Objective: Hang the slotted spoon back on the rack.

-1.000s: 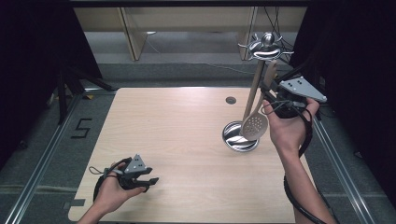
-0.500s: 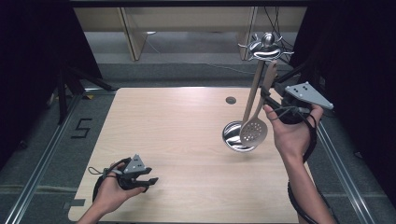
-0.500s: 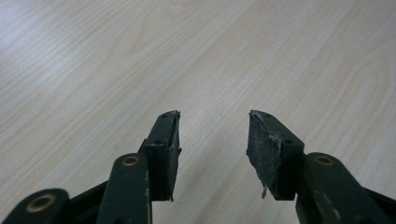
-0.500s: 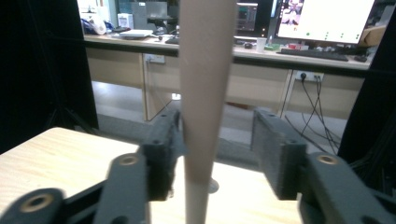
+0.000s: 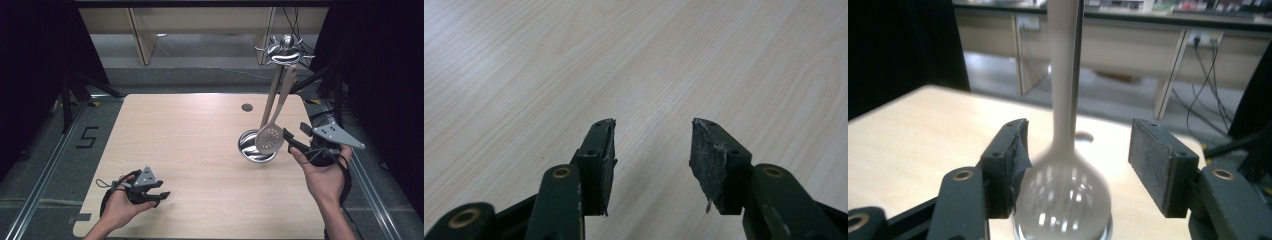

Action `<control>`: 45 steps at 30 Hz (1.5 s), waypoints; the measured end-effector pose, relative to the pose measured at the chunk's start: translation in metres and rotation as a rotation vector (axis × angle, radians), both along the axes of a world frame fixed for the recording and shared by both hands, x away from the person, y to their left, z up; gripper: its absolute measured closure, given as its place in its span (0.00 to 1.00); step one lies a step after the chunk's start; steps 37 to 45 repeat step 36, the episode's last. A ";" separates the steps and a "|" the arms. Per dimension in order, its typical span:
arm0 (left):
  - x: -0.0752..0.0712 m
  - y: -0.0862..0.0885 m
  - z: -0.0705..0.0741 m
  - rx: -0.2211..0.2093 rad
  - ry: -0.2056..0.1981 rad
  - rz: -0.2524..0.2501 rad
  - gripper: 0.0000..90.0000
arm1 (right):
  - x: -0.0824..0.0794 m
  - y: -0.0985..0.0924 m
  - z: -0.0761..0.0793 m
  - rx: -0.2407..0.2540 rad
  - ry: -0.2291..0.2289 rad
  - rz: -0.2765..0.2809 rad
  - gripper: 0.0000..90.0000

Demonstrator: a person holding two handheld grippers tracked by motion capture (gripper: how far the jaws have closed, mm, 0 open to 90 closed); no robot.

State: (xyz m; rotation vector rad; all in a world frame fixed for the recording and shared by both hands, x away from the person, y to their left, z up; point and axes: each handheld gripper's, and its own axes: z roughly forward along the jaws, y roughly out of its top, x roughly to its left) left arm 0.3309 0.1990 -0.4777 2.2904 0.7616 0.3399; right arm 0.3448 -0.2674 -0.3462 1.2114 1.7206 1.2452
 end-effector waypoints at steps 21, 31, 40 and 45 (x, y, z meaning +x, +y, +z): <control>0.001 0.001 -0.003 -0.010 0.014 0.013 0.53 | -0.021 -0.021 -0.085 -0.024 0.243 0.035 0.46; 0.001 0.000 -0.003 -0.035 -0.013 0.007 0.51 | -0.021 -0.033 -0.108 0.063 0.300 0.026 0.44; 0.001 -0.001 -0.005 -0.049 0.000 0.026 0.49 | -0.020 -0.034 -0.110 0.084 0.299 0.041 0.43; 0.001 -0.001 -0.005 -0.049 0.000 0.026 0.49 | -0.020 -0.034 -0.110 0.084 0.299 0.041 0.43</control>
